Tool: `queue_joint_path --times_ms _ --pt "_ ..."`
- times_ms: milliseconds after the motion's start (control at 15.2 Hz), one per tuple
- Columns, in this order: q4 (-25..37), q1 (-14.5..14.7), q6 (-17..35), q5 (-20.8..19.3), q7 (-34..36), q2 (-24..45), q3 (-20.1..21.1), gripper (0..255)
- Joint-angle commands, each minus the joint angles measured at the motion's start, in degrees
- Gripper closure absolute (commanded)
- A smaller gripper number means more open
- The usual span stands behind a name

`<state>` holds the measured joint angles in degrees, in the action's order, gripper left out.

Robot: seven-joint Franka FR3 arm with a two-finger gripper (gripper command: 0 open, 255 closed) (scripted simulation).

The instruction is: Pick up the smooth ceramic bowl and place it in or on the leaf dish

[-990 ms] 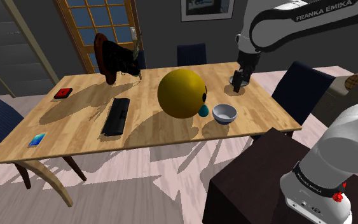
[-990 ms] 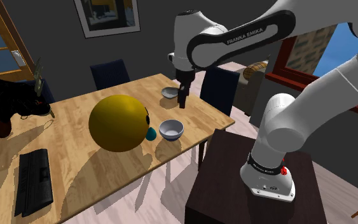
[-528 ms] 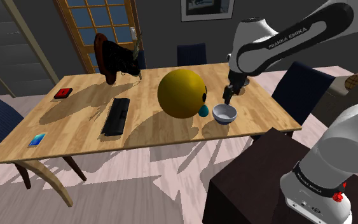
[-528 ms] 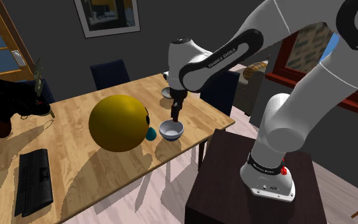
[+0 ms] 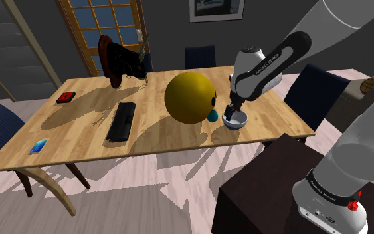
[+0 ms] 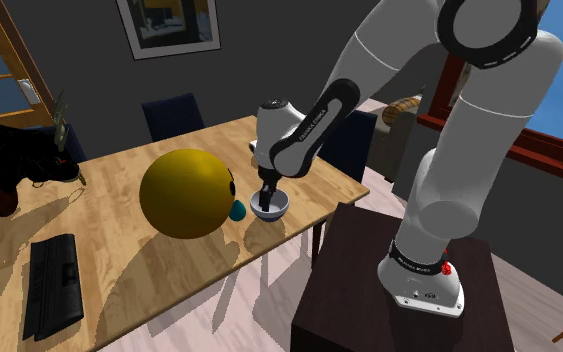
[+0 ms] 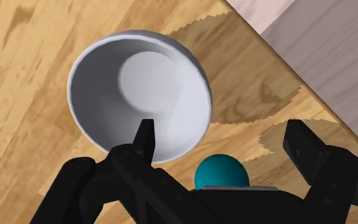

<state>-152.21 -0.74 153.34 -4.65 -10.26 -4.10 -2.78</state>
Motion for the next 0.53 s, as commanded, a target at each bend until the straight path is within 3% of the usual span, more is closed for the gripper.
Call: queue_joint_path --times_ms 0,462 --pt "1.4 0.1 4.7 0.8 -0.6 5.7 -0.1 0" --pt "2.4 -0.1 10.3 0.8 -0.7 12.1 -0.1 0"
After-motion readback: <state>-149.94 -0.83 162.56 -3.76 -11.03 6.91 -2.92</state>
